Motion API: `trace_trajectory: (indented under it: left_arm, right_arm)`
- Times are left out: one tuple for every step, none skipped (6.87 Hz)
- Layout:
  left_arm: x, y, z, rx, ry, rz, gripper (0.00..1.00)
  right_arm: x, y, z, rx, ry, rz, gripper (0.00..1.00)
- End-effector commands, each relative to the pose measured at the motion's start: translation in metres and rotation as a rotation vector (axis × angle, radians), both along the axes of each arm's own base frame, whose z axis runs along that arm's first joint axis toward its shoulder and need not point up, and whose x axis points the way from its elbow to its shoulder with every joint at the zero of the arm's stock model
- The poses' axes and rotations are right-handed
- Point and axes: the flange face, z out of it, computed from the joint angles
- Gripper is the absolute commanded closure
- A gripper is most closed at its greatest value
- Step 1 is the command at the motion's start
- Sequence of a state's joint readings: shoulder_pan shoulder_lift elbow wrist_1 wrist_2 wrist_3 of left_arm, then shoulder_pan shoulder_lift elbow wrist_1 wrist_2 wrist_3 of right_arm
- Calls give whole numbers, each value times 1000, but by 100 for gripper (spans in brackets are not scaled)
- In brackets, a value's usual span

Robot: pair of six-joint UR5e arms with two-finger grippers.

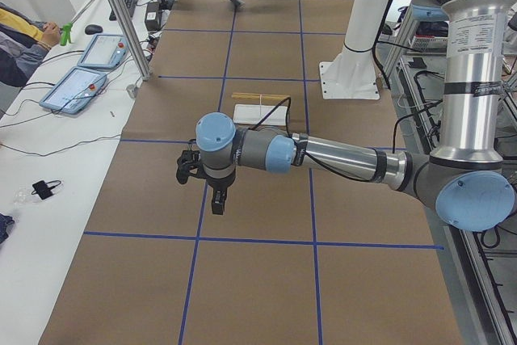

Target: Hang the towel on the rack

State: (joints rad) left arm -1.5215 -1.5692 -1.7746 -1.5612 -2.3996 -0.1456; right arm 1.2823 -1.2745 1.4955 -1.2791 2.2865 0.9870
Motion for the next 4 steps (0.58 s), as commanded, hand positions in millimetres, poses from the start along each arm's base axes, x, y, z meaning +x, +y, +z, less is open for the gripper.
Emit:
trace_trajectory:
  left_arm:
    - [33, -45, -64, -69, 83, -85, 2]
    - [64, -71, -107, -112, 123, -120, 2]
    - [89, -88, -152, -146, 164, -151, 2]
    - [123, -97, -197, -205, 245, -149, 2]
  right_arm:
    - [-93, 20, -181, -114, -137, 121, 100]
    - [-133, 21, -248, -163, -204, 185, 100]
    - [-175, 30, -291, -174, -231, 220, 100]
    - [-203, 39, -327, -184, -264, 239, 100]
